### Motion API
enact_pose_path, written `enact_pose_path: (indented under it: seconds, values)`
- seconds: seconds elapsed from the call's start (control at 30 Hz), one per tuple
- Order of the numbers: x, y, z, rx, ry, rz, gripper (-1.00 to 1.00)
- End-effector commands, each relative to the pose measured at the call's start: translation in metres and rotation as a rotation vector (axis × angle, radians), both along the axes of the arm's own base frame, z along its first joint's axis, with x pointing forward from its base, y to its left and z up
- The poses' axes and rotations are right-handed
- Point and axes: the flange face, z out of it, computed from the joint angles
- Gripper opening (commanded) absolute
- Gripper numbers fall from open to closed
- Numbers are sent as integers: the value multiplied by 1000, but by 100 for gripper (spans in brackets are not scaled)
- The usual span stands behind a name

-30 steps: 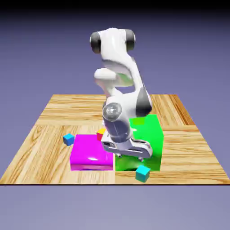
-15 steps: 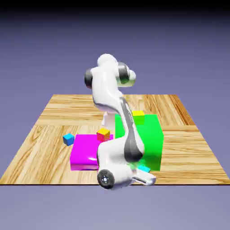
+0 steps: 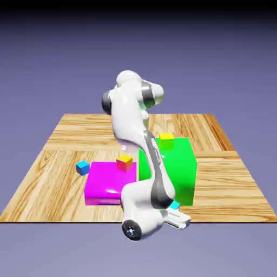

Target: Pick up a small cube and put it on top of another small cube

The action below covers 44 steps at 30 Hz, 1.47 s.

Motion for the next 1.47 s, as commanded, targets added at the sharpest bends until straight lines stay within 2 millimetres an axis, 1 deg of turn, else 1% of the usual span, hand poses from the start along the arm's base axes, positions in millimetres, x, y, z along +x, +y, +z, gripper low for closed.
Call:
enact_pose_path:
  seconds: [0.0,0.13,0.17,0.27,0.4,0.53,0.67,0.8,0.87,0.97,1.07,1.1,1.13,1.17,1.3,1.33,1.37,1.4,1.43]
  values:
    - [7,0,11,13,-34,7,-100]
    - [36,16,71,115,-281,60,-100]
    - [34,5,70,116,-302,72,-100]
    - [23,-40,61,103,-336,104,-100]
    - [5,-105,58,93,-379,138,-100]
    - [-20,-172,64,89,-423,162,-100]
    - [-52,-238,78,92,-469,177,-100]
    - [-92,-302,98,102,-521,182,-100]
    - [-118,-332,105,104,-532,172,-100]
    - [-197,-383,77,57,-317,26,-100]
    - [-281,-421,62,19,-106,-126,-100]
    - [-305,-427,57,4,-27,-174,-100]
    - [-312,-428,54,-1,0,-187,-100]
    - [-312,-428,54,-1,0,-187,-100]
    - [-340,-400,19,-1,0,-187,-100]
    - [-345,-396,15,-1,0,-187,-100]
    - [-345,-396,15,-1,0,-187,100]
    - [-345,-396,15,-1,0,-187,100]
    - [-337,-403,23,0,-1,-187,100]
